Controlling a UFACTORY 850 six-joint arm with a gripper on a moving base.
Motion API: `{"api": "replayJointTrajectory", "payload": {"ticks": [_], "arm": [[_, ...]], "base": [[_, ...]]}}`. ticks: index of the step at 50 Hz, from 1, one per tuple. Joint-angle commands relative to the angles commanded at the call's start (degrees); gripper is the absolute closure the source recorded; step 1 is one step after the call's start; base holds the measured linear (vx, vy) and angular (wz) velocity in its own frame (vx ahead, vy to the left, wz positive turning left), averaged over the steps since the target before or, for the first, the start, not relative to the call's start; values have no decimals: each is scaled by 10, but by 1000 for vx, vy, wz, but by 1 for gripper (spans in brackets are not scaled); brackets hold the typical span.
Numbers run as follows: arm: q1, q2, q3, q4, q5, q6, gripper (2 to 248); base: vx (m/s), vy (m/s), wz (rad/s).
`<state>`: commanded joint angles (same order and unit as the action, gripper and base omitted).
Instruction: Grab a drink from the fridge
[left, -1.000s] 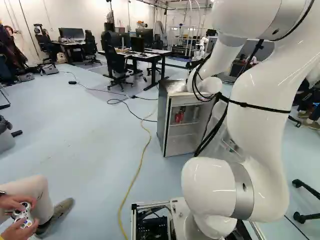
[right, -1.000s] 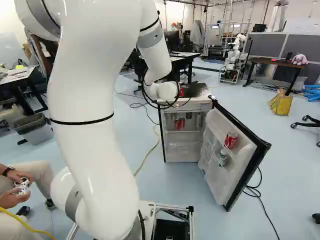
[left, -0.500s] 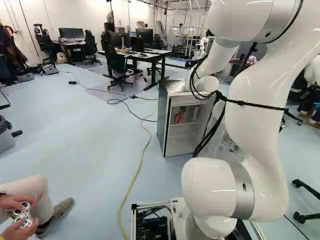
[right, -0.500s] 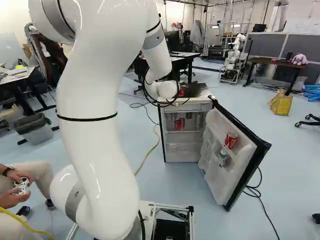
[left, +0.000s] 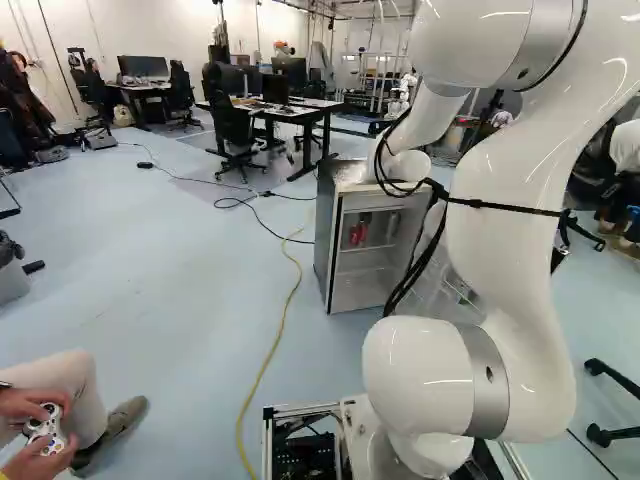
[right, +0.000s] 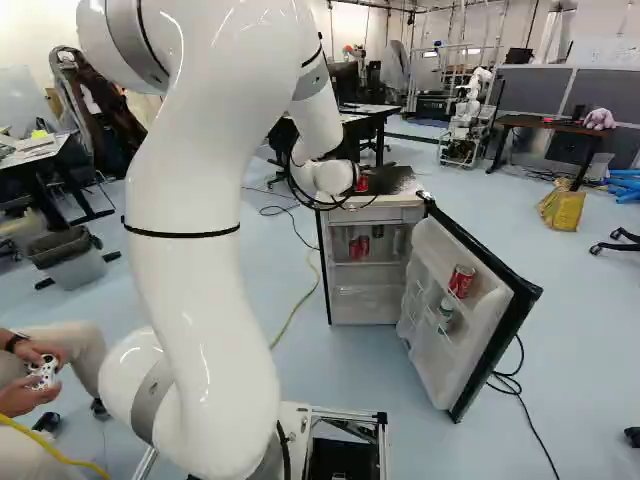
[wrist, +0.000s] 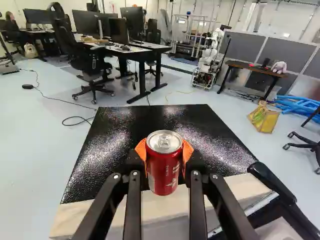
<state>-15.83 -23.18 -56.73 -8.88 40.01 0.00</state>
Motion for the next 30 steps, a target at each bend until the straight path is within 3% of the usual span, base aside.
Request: {"api": "replayJointTrajectory", "payload": {"ticks": [30], "arm": [[12, -21, -26, 37, -16, 0, 161]], "base": [[0, 0, 0]]}}
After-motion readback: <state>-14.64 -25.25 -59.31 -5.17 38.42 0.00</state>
